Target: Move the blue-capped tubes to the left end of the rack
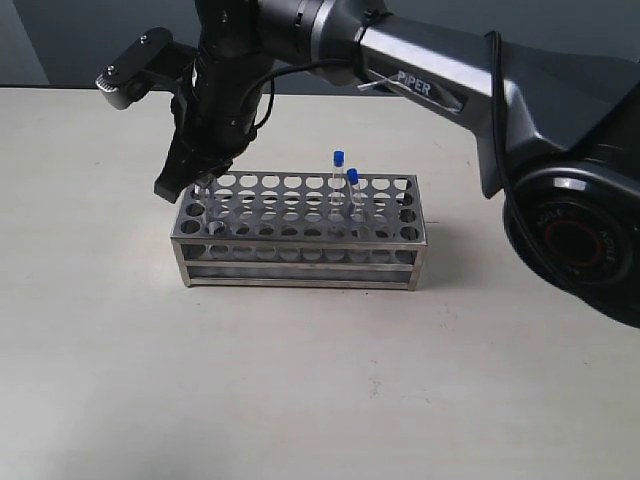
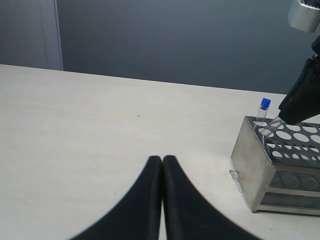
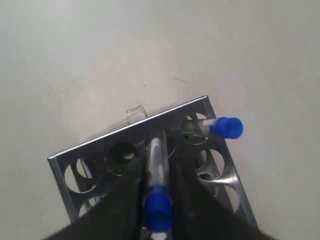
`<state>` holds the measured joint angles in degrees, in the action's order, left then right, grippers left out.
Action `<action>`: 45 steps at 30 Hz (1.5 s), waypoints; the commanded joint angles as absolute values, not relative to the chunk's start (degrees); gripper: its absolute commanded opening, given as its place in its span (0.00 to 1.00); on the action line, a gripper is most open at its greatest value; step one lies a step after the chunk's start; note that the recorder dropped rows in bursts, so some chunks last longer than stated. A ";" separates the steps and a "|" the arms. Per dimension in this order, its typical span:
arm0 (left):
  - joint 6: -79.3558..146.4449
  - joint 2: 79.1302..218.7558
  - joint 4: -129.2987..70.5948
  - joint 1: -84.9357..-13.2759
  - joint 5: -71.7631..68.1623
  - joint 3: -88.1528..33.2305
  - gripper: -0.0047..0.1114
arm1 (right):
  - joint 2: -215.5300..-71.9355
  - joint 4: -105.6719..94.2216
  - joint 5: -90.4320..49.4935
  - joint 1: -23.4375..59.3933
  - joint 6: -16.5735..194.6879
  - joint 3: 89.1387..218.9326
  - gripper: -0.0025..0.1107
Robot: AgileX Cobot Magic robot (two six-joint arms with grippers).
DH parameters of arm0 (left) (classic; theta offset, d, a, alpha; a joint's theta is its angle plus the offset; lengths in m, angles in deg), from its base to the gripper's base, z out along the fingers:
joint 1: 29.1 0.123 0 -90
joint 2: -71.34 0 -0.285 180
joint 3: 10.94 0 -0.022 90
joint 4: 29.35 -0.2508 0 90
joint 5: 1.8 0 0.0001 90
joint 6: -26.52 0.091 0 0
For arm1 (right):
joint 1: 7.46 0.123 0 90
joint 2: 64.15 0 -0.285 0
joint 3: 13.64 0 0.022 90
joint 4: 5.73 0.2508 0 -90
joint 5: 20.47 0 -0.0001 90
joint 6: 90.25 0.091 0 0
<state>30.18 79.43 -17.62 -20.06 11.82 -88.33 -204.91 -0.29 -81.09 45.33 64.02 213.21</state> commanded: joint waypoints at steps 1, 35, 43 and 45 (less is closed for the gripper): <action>30.16 79.13 -17.65 -20.71 11.98 -88.15 0.05 | -203.56 -1.26 -81.09 45.16 64.03 212.90 0.02; 30.16 79.13 -17.65 -20.71 11.98 -88.15 0.05 | -205.07 -1.17 -81.47 45.20 62.31 212.90 0.02; 30.16 79.13 -17.65 -20.71 11.98 -88.15 0.05 | -206.16 -0.95 -79.97 45.20 61.94 212.90 0.02; 30.16 79.13 -17.65 -20.71 11.98 -88.15 0.05 | -206.36 -1.01 -79.99 45.20 61.52 212.90 0.02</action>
<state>30.18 79.43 -17.62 -20.06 11.82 -88.33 -205.32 -1.13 -80.79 45.47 62.33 213.15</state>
